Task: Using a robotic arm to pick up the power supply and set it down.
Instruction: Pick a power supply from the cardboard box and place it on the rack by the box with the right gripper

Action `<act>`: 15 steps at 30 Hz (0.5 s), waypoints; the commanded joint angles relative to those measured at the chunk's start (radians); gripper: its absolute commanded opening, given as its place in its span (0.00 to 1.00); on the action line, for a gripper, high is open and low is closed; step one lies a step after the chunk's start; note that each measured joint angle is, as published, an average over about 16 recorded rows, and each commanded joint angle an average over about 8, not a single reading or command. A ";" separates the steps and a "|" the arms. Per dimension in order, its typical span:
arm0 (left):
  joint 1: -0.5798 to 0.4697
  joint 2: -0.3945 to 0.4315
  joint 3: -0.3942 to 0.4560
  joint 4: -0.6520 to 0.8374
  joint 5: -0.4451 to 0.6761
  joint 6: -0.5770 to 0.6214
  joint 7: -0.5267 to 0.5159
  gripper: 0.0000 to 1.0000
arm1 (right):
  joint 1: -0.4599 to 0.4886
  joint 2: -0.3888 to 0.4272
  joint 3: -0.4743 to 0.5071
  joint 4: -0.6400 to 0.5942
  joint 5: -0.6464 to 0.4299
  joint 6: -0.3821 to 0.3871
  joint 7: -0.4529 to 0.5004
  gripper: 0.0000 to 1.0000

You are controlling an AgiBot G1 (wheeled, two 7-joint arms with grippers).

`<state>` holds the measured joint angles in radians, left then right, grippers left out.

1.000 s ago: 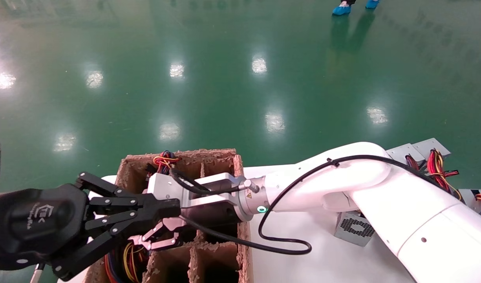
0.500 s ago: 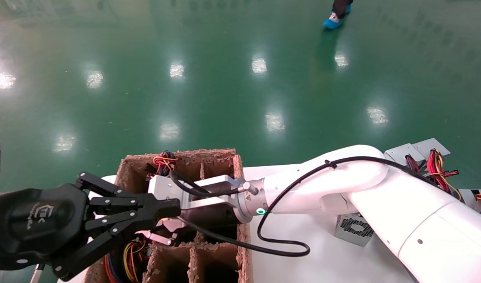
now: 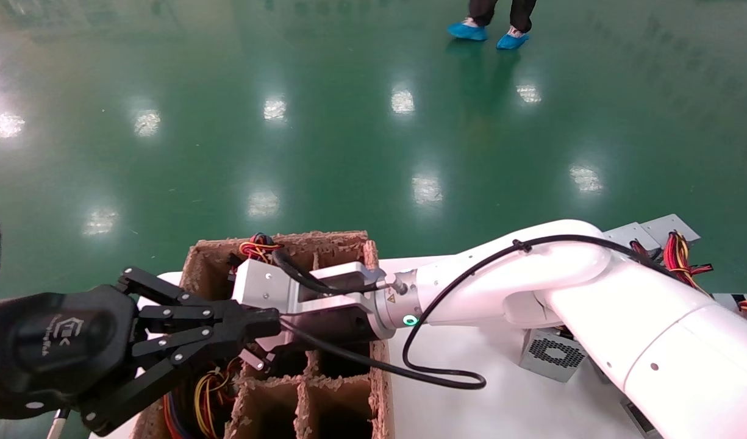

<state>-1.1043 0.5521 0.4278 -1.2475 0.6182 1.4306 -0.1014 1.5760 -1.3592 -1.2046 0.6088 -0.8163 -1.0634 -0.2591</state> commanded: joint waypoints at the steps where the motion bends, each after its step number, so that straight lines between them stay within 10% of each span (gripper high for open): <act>1: 0.000 0.000 0.000 0.000 0.000 0.000 0.000 0.00 | 0.003 0.000 -0.007 -0.002 0.012 -0.003 -0.004 0.00; 15: 0.000 0.000 0.000 0.000 0.000 0.000 0.000 0.00 | 0.013 0.027 0.040 -0.029 0.166 -0.073 -0.011 0.00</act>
<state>-1.1043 0.5521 0.4278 -1.2475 0.6182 1.4306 -0.1013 1.5865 -1.3293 -1.1631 0.5862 -0.6519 -1.1355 -0.2681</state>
